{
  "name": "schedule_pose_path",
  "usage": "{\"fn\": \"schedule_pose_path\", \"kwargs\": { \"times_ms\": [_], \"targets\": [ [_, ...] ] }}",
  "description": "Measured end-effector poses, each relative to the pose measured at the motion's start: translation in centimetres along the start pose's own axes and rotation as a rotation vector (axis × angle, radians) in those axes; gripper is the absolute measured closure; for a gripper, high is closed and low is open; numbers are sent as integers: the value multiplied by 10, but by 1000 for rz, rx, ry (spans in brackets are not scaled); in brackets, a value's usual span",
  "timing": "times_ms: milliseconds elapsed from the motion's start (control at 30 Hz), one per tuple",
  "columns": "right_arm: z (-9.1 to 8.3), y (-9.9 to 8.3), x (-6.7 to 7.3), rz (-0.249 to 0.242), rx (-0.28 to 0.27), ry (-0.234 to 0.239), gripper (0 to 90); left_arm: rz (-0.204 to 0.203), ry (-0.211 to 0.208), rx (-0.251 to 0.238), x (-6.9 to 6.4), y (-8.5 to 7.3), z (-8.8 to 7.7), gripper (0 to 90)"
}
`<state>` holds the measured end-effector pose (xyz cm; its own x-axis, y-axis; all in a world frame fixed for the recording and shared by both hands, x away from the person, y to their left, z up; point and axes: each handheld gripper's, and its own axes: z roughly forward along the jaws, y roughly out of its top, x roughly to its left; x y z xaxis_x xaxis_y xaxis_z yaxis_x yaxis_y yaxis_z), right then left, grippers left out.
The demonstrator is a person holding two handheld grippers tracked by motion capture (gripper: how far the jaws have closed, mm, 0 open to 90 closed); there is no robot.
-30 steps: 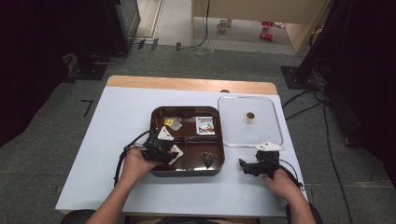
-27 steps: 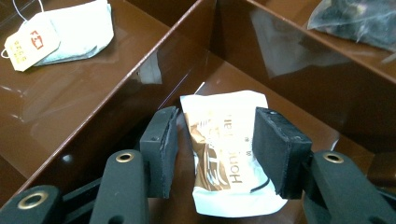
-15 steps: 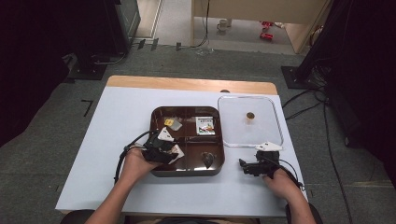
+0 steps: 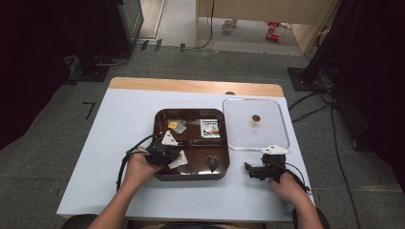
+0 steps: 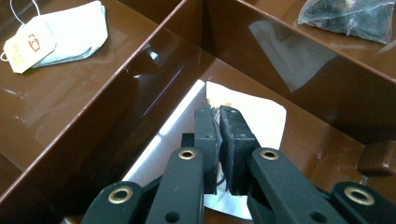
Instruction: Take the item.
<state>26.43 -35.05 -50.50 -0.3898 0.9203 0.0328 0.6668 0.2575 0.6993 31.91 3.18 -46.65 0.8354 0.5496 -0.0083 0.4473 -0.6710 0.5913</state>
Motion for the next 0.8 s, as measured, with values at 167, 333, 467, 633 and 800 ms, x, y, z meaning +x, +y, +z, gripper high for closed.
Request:
{"fn": "schedule_pose_path", "kwargs": {
  "times_ms": [167,333,467,633,800],
  "targets": [
    [0,0,0,0,0,0,0,-15,-10,-2,0,1,0,886],
    [0,0,0,0,0,0,0,-34,-22,-7,3,1,0,894],
    [0,0,0,1,0,0,0,-52,-36,-16,5,1,-3,900],
    [0,0,0,0,0,0,0,-65,-47,-31,6,1,-5,900],
    [0,0,0,0,0,0,0,-75,-57,-45,8,2,-10,900]
  ]
}}
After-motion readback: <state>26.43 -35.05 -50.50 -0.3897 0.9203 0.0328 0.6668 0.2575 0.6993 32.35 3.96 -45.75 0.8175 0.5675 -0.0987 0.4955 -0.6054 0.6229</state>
